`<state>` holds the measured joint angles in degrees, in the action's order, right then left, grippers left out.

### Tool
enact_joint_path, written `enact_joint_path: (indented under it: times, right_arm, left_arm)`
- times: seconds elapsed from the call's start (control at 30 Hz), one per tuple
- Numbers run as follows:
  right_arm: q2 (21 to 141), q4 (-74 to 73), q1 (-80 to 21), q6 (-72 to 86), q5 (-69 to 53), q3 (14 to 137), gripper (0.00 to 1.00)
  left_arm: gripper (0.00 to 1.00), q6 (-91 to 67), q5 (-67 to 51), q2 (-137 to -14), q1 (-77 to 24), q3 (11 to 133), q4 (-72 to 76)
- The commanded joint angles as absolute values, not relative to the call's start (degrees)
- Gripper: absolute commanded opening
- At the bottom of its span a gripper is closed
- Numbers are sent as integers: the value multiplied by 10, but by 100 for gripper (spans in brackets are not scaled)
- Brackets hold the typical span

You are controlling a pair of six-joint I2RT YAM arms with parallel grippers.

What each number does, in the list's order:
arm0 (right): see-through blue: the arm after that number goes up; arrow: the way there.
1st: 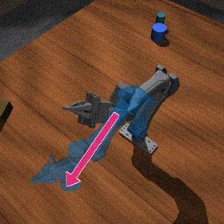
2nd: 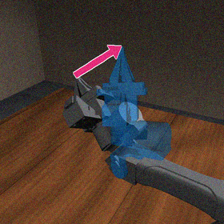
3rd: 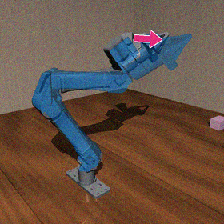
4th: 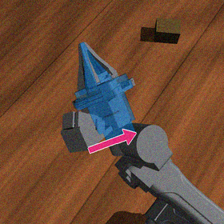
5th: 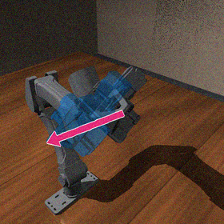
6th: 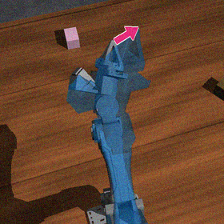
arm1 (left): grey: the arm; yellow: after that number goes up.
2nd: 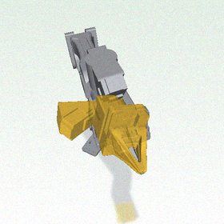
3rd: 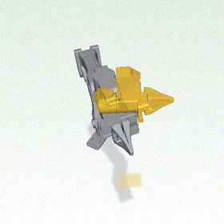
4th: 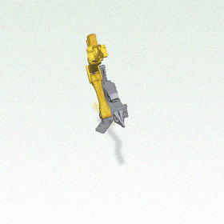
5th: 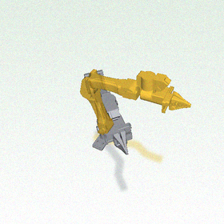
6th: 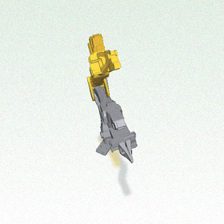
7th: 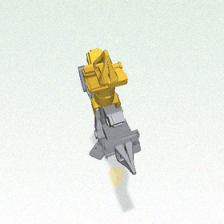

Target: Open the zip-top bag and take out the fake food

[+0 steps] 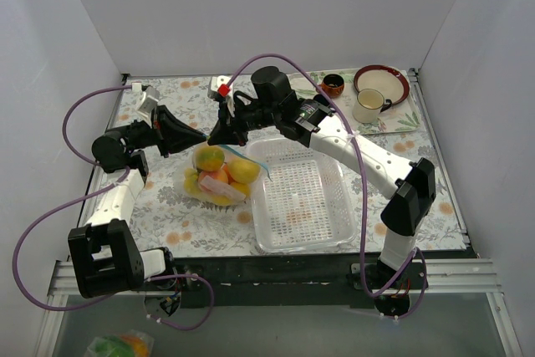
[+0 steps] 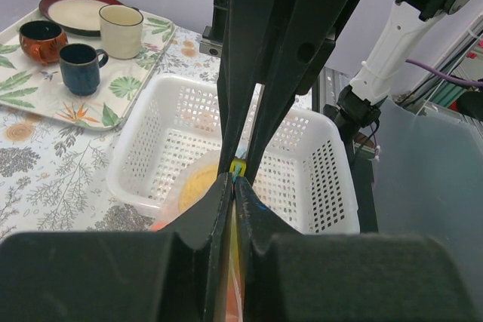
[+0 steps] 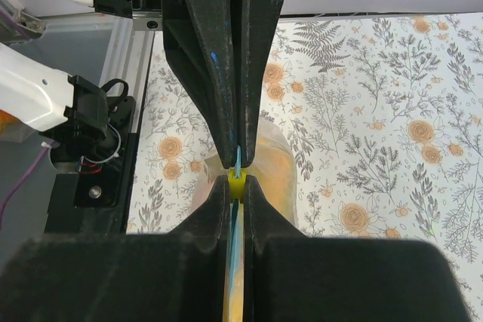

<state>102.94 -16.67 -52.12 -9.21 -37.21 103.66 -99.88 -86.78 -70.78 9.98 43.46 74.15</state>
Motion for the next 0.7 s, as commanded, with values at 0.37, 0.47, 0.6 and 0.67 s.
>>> enact_joint_path:
  times: [0.37, 0.47, 0.6, 0.67]
  right_arm:
    - [1008, -151, -519, -105, -337, 959, 1]
    - [985, -138, -517, -108, -325, 909, 1]
    - [962, -131, -513, -112, -313, 870, 1]
    - [957, -131, -512, -114, -308, 858, 1]
  left_arm:
    - [0, -1001, -1027, -719, 117, 471, 1018]
    - [0, -1001, -1027, -729, 126, 478, 1025]
    - [0, -1005, -1027, -742, 138, 492, 1030]
    - [0, -1008, -1027, -748, 149, 499, 1031]
